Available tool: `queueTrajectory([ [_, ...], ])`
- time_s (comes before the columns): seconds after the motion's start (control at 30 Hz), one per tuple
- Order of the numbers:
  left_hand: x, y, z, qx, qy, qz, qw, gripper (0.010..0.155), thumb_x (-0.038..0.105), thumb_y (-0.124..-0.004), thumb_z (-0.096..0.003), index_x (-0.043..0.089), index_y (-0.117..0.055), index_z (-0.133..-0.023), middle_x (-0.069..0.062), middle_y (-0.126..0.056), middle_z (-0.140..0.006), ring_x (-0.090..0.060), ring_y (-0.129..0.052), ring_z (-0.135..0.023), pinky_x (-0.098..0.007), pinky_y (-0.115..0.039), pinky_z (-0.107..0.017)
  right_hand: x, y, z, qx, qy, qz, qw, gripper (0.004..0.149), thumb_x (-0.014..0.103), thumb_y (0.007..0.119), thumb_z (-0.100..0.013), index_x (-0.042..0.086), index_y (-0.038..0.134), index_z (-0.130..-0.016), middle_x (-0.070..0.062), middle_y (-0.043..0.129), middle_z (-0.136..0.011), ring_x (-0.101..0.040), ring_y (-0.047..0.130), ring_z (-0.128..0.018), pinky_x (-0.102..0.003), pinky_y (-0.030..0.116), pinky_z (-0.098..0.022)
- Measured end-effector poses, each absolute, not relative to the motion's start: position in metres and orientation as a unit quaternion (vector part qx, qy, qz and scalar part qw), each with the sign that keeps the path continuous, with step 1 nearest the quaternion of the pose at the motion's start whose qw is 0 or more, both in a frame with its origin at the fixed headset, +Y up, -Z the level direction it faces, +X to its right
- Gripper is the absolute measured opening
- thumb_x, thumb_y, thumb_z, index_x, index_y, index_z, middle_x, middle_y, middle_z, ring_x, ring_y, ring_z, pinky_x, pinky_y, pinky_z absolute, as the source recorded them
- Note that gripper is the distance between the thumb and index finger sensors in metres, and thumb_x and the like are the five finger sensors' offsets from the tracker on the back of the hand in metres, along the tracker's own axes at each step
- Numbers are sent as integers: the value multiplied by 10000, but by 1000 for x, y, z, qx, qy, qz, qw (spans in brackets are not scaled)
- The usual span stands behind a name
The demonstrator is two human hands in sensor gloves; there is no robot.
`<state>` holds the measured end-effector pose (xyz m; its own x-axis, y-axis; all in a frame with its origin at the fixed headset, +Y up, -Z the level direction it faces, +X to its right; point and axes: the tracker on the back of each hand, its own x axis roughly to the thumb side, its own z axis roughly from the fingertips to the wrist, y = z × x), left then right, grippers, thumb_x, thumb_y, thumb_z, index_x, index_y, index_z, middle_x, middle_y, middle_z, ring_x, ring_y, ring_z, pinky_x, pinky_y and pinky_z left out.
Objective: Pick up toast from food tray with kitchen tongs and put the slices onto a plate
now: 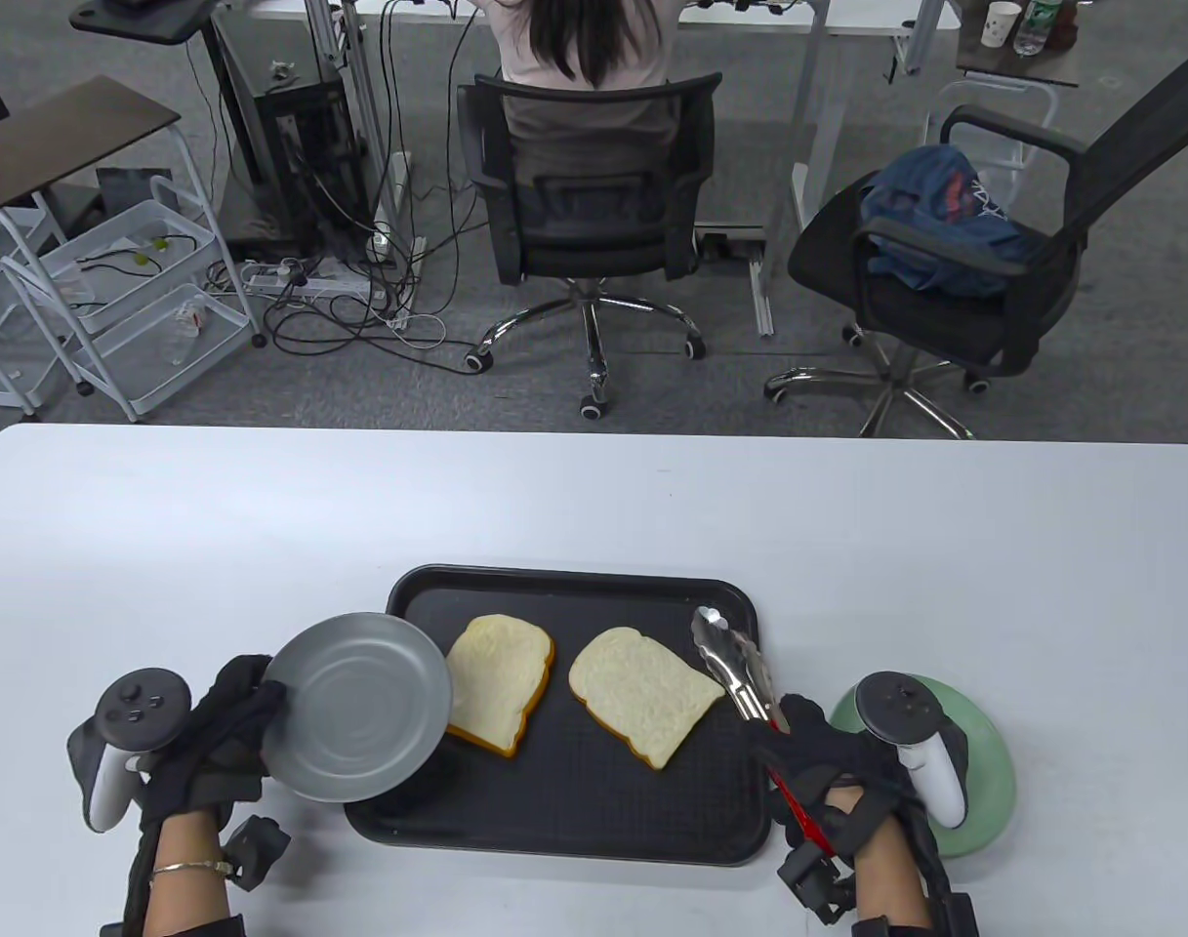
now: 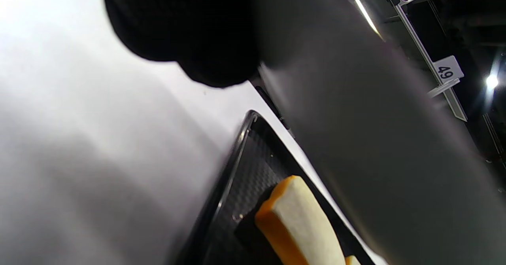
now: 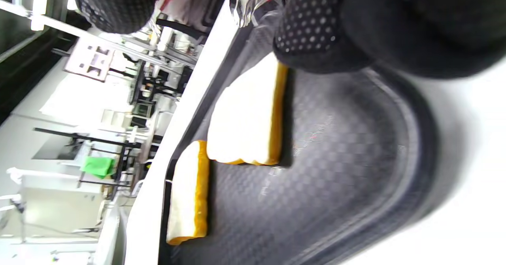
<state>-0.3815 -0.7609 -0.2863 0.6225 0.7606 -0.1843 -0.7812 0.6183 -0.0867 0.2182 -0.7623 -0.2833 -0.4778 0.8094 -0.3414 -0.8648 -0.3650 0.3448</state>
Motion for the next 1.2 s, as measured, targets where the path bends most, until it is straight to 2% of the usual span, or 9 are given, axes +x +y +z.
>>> queueTrajectory([
  [0.23, -382, -761, -287, -80, 59, 427, 899, 505, 283, -624, -725, 63, -529, -1169, -73, -929, -795, -182, -1044, -469, -265, -942, -360, 224, -777, -272, -79, 329, 804, 490, 920, 558, 720, -465, -92, 326, -982, -435, 720, -683, -367, 942, -260, -421, 891, -87],
  [0.6, -382, -761, -287, -86, 55, 422, 901, 505, 282, -626, -725, 61, -530, -1169, -76, -928, -794, -186, -1043, -468, -268, -942, -358, 218, -781, -280, -89, 329, 828, 446, 901, 562, 702, -466, -83, 342, -981, -425, 733, -667, -348, 945, -259, -412, 893, -85],
  [0.87, -382, -761, -287, -89, 51, 425, 900, 504, 282, -627, -725, 61, -532, -1168, -78, -930, -793, -187, -1044, -467, -269, -942, -357, 220, -807, -285, -39, 361, 756, 544, 858, 541, 714, -483, -99, 399, -959, -416, 766, -637, -360, 947, -248, -422, 891, -77],
  [1.2, -380, -762, -288, -96, 47, 420, 901, 504, 283, -627, -725, 62, -533, -1168, -78, -929, -795, -188, -1044, -468, -269, -942, -358, 210, -801, -288, -25, 395, 780, 484, 787, 518, 766, -474, -78, 531, -930, -360, 842, -599, -348, 972, -226, -418, 907, -67],
])
